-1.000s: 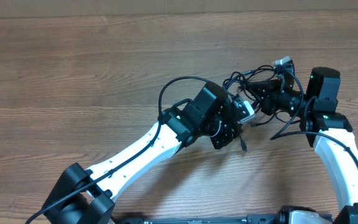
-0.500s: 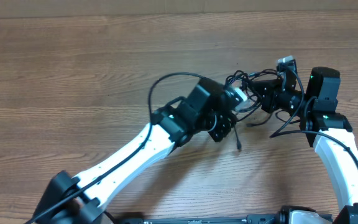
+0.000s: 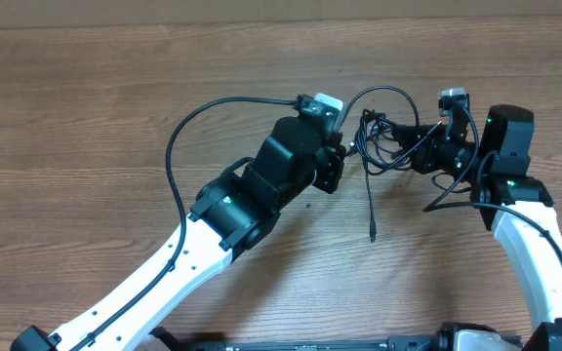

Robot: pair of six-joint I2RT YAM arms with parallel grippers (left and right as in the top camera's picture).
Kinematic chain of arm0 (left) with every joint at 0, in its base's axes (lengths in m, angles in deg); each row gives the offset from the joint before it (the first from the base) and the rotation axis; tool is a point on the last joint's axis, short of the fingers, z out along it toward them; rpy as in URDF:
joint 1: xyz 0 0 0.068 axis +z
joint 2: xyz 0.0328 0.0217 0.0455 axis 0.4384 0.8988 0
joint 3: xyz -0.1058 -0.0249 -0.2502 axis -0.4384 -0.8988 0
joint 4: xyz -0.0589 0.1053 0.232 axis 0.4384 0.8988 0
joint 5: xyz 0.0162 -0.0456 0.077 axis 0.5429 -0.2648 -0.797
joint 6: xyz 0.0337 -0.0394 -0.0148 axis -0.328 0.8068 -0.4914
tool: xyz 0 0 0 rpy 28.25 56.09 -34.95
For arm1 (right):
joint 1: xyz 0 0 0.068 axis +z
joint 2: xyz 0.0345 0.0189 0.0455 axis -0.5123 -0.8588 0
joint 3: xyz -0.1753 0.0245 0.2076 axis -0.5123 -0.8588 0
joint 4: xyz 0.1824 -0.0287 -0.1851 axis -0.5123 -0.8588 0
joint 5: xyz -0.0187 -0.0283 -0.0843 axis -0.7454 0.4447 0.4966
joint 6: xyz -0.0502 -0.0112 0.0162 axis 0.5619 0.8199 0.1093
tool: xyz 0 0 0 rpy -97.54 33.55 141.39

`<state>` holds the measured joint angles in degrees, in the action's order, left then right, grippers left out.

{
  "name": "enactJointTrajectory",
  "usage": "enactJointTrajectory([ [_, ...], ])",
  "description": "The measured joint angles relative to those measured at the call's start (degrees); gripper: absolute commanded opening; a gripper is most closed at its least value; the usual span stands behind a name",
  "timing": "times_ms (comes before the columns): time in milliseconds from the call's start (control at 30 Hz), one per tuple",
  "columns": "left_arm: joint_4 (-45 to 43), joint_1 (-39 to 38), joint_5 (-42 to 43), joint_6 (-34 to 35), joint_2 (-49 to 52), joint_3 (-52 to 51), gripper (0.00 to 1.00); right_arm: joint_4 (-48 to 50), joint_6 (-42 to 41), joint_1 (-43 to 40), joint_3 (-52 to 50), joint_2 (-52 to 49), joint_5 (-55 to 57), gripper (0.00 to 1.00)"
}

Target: Untangle cables

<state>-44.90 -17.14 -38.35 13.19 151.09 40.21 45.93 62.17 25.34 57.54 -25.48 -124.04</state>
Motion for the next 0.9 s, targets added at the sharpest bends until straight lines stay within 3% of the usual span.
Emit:
enactJointTrajectory([
  [233, 2.21, 0.0, -2.91, 7.41, 0.0, 0.02, 0.04, 0.02, -0.13, 0.02, 0.0, 0.0, 0.07, 0.04],
  [700, 10.84, 0.0, -10.14, 30.91, 0.0, 0.04, 0.04, 1.07, -0.15, 0.48, 0.0, 0.0, -0.31, 0.04],
  [900, 18.93, 0.02, -10.05, 48.81, 0.0, 0.2, 0.04, 1.22, -0.15, 0.76, 0.0, 0.0, -0.98, 0.04],
])
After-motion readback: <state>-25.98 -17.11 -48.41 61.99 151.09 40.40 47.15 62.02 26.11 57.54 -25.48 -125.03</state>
